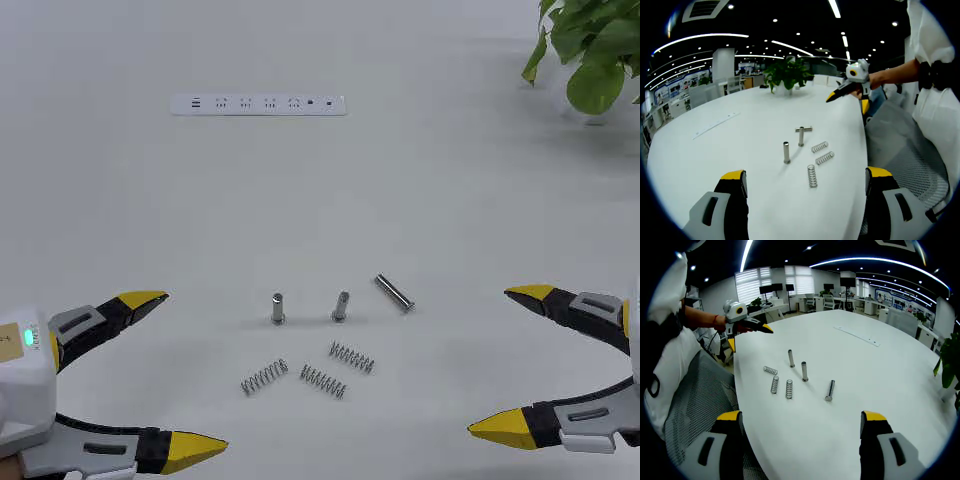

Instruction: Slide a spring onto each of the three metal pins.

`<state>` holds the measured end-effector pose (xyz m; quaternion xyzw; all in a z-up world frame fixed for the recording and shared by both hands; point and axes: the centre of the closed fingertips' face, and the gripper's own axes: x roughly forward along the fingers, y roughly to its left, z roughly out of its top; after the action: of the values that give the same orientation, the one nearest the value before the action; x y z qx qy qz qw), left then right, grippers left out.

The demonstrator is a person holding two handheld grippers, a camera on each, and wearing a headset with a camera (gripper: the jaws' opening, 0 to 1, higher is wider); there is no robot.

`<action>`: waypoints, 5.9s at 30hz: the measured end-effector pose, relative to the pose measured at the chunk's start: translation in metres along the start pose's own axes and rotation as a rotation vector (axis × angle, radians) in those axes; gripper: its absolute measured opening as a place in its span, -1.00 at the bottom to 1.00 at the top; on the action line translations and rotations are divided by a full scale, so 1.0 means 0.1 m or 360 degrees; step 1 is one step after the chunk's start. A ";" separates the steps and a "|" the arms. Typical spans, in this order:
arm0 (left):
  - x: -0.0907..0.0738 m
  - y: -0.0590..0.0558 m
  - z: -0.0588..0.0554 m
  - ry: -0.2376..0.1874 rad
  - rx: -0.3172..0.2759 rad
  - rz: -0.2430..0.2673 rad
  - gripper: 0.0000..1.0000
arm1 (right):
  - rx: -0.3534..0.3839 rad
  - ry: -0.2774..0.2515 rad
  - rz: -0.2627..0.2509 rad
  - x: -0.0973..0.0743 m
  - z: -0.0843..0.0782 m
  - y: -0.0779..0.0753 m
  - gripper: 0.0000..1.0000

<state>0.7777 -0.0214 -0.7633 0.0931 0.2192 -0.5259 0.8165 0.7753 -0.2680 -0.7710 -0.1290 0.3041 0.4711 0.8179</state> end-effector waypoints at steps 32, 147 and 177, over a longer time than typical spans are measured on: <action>0.03 0.01 0.05 -0.0024 -0.0019 0.0000 1.00 | -0.0019 0.0011 0.0018 0.04 0.04 -0.02 0.96; 0.11 0.10 0.00 -0.0096 -0.0159 0.0036 1.00 | 0.0212 0.0707 -0.0067 1.43 0.07 -0.78 -0.82; 0.13 0.03 0.08 -0.0104 -0.0124 0.0012 1.00 | 0.0280 0.0484 -0.0128 1.07 0.23 -0.71 -0.82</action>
<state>0.7874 -0.0335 -0.7625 0.0449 0.2125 -0.5167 0.8282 0.8838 -0.2195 -0.8241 -0.1387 0.4590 0.3847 0.7888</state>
